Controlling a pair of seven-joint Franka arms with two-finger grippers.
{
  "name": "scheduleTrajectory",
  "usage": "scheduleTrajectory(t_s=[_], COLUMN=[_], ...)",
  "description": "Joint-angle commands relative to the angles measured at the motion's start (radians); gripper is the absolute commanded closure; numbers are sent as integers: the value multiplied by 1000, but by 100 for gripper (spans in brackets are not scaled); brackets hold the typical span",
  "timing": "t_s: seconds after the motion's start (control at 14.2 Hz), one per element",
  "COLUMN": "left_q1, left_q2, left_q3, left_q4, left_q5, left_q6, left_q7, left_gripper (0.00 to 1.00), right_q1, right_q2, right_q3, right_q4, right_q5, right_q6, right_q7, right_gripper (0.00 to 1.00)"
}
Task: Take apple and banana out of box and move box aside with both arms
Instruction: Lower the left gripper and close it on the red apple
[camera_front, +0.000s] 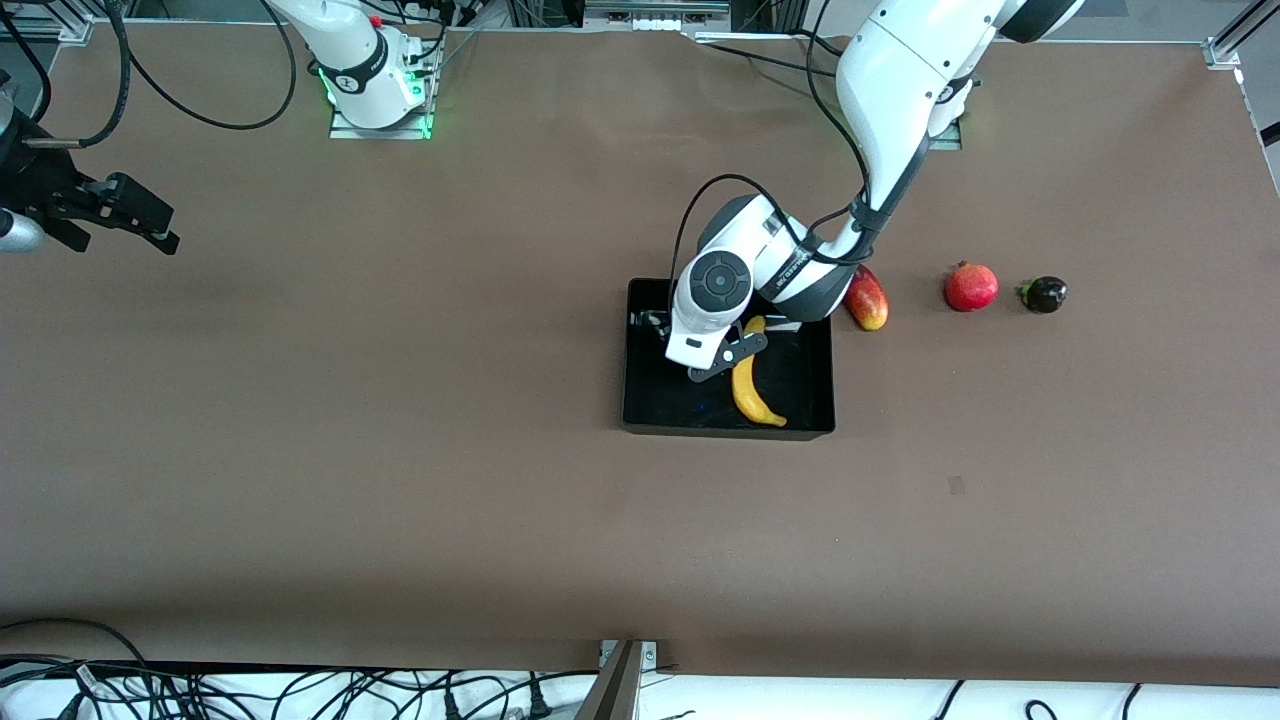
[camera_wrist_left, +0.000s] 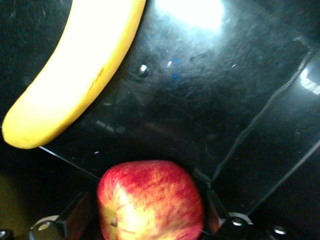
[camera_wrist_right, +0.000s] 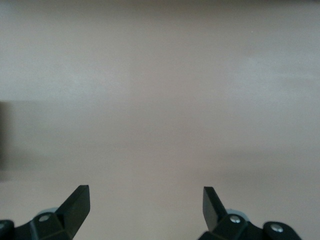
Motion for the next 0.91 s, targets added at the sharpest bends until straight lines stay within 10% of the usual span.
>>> scheduleTrajectory(t_s=[0.0,0.28,0.63,0.84], left_q1=[3,4,11,17], left_q2=[-10,-10,-12,-21], left_q3=[-8,-12,-20,-22], left_q4=[-37,-37,-43,-34], left_q5=[21,23,23,23], left_q6=[30,30,26,10], left_q7=[-18,-21,-23,-13], left_gripper=[0,0,100,100], right_q1=[-13,-13,-13,-13], right_q2=[8,8,8,8], right_q3=[8,8,8,9], right_q4=[18,19,19,19], right_q5=[5,5,5,5], right_q6=[-6,-6,-6,-5], right_q7=[-11,-11,-11,-11], right_gripper=[0,0,0,0])
